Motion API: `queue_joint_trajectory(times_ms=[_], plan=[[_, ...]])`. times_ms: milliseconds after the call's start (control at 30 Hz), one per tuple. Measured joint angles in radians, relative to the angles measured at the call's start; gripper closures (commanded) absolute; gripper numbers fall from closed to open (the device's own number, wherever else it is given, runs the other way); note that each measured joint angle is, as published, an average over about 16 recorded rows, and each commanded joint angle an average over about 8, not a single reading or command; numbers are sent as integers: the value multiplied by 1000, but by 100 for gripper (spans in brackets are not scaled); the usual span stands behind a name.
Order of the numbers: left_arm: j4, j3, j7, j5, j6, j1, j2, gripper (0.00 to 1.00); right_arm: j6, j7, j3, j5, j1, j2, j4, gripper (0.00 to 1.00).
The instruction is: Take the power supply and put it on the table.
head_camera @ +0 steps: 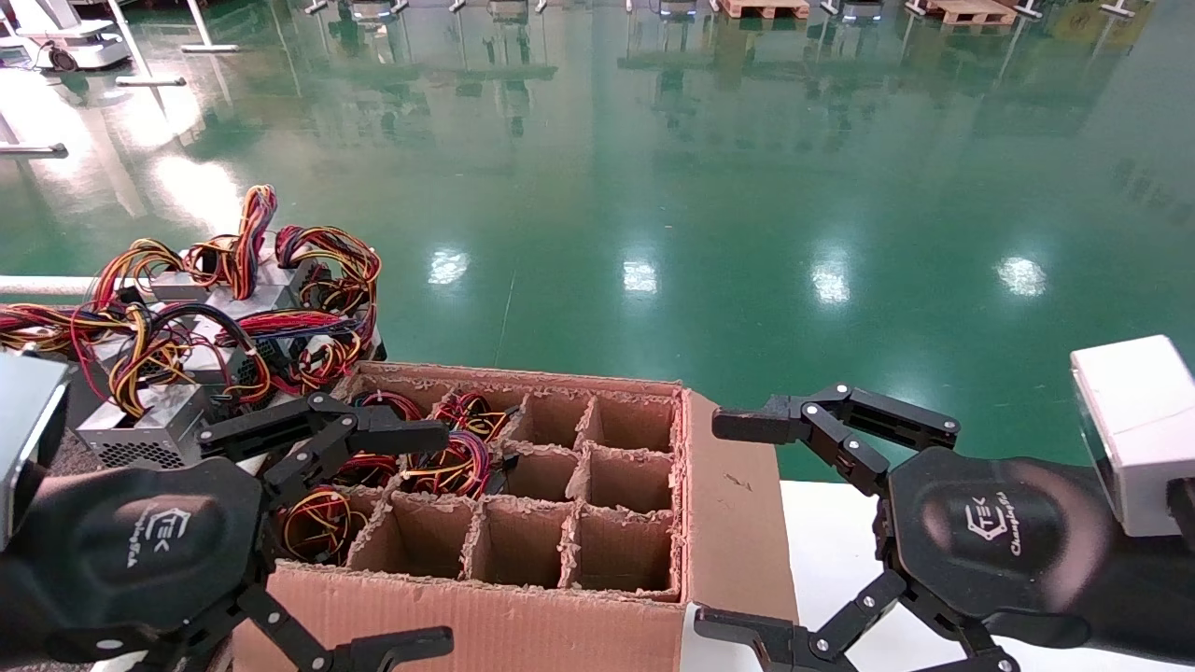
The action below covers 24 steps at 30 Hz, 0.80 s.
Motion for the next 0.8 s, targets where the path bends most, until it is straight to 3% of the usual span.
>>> queue_joint_trajectory(times_ms=[800], plan=[[31, 8, 7, 5, 2, -19, 3, 0, 0, 0, 0, 0, 0, 0, 0, 0]])
